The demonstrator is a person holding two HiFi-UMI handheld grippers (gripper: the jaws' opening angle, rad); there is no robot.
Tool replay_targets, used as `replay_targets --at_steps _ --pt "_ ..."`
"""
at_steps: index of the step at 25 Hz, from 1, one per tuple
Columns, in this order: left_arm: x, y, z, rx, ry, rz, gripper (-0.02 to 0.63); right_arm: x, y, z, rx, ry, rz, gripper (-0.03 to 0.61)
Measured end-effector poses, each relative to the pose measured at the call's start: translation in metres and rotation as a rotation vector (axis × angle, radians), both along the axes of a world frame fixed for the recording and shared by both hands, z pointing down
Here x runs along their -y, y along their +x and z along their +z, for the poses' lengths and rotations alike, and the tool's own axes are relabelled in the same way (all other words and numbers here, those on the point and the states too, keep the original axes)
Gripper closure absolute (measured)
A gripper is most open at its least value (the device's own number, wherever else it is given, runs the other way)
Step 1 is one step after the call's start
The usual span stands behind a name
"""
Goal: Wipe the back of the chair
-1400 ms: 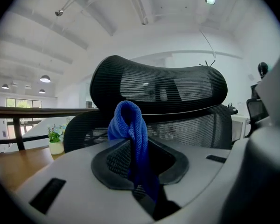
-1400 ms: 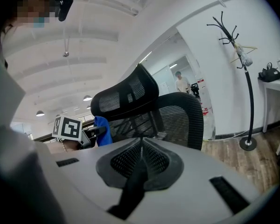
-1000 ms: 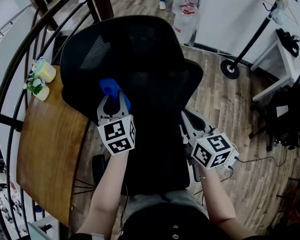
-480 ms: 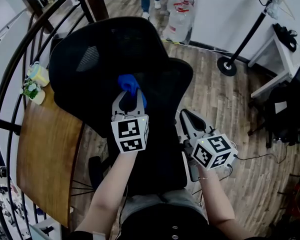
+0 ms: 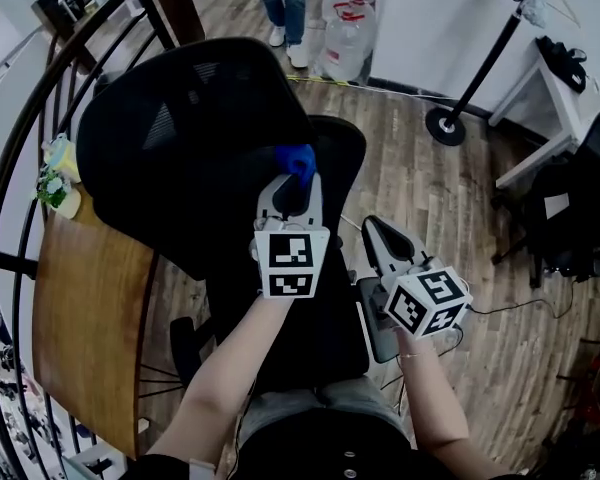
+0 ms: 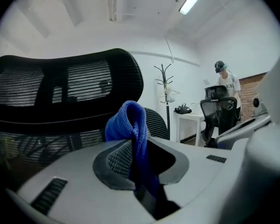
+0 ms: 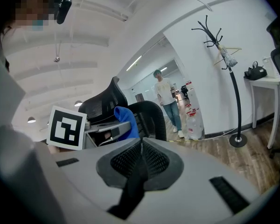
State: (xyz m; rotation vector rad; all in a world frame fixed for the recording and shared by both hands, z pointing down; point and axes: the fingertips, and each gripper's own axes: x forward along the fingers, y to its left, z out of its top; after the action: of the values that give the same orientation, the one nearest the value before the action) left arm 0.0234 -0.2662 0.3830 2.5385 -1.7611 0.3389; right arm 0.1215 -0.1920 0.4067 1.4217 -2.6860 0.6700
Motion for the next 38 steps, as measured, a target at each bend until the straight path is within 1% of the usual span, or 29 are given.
replay_targets --at_steps 4,11,16,19,22,26,30,34,38 --pt "0.003 0.022 0.0 -0.012 -0.001 0.041 0.539 0.0 0.01 0.003 0.002 -0.005 0.016 0.546" --pt "0.005 0.058 0.002 0.0 -0.01 0.132 0.54 0.0 0.021 0.004 0.01 -0.007 0.04 0.546" --pt "-0.002 0.086 0.007 0.013 -0.026 0.257 0.54 -0.002 0.02 0.006 0.01 -0.014 0.038 0.546" --pt "-0.011 0.096 0.009 0.01 -0.035 0.306 0.541 -0.004 0.02 0.008 0.015 -0.019 0.042 0.546" --pt "-0.024 0.097 0.01 -0.005 -0.047 0.334 0.547 -0.008 0.02 0.011 0.015 -0.027 0.042 0.546" --pt "-0.044 0.083 0.015 -0.031 -0.068 0.336 0.551 -0.014 0.012 0.015 0.022 -0.038 0.036 0.546" --pt "-0.063 0.054 0.021 -0.046 -0.093 0.299 0.551 -0.02 -0.005 0.018 0.019 -0.048 0.012 0.546" --pt "-0.079 0.012 0.032 -0.05 -0.121 0.226 0.551 -0.028 -0.031 0.021 0.015 -0.053 -0.029 0.546" --pt "-0.094 -0.041 0.043 -0.061 -0.151 0.121 0.551 -0.037 -0.065 0.024 0.013 -0.061 -0.083 0.546"
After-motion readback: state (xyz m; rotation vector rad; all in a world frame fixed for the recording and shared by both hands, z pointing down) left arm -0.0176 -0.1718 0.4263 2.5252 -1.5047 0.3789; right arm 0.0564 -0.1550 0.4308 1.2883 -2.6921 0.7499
